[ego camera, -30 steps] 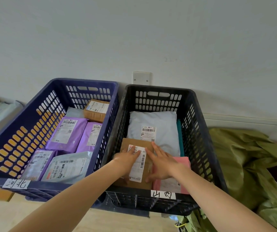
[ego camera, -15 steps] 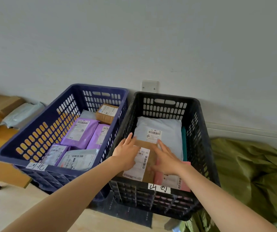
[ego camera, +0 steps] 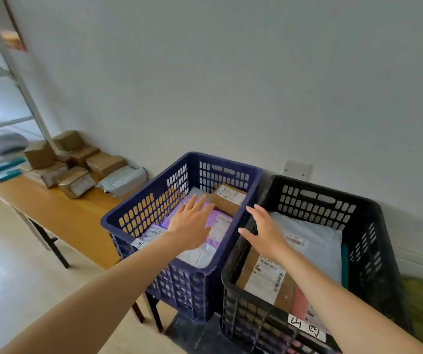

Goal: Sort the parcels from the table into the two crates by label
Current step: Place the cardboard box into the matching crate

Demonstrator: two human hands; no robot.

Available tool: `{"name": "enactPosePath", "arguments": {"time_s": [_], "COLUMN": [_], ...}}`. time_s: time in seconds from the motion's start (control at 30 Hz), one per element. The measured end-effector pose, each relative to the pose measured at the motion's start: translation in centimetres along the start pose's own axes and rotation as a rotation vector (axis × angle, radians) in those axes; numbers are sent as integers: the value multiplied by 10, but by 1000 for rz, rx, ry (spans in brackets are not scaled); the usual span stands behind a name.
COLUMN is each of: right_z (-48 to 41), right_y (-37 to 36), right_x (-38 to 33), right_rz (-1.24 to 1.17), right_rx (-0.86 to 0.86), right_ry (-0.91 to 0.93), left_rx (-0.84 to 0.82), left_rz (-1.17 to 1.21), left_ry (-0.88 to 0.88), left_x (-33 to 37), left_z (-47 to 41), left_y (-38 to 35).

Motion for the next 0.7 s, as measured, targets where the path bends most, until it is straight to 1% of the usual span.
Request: {"name": "enactPosePath", "arguments": {"time_s": [0.17,0.3,0.4,0.47,0.57,0.7], "right_z": [-28,-51,-70,-81,-94,-107], "right_y": [-37,-74,-106,-132,-174,-218], "right_x": [-81,-150,-199,-232,-276,-315], "right_rz": [-17,-7,-35,-79,-138,-200], "right_rx": [18,15,20,15,-28,-86], "right_ry": [103,169,177,177,146,101], "left_rx": [53,90,121,107,81,67], "left_rz": [52,36,78,93,96,109], "left_ry": [98,138,166,178,176,178], "left_x": [-79,-152,-207,-244,-298,-357], "left_z": [27,52,72,87,109,126], "left_y": [19,31,38,37,30,24]}}
Point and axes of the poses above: each hand's wrist, its own z-axis away from the middle knuckle, its own y-axis out of the back of the hand, x = y × z, the point moved 3 cm from there along -z, towards the middle knuckle, and after that the axes turned 6 degrees about -y, right-handed, at the moved point
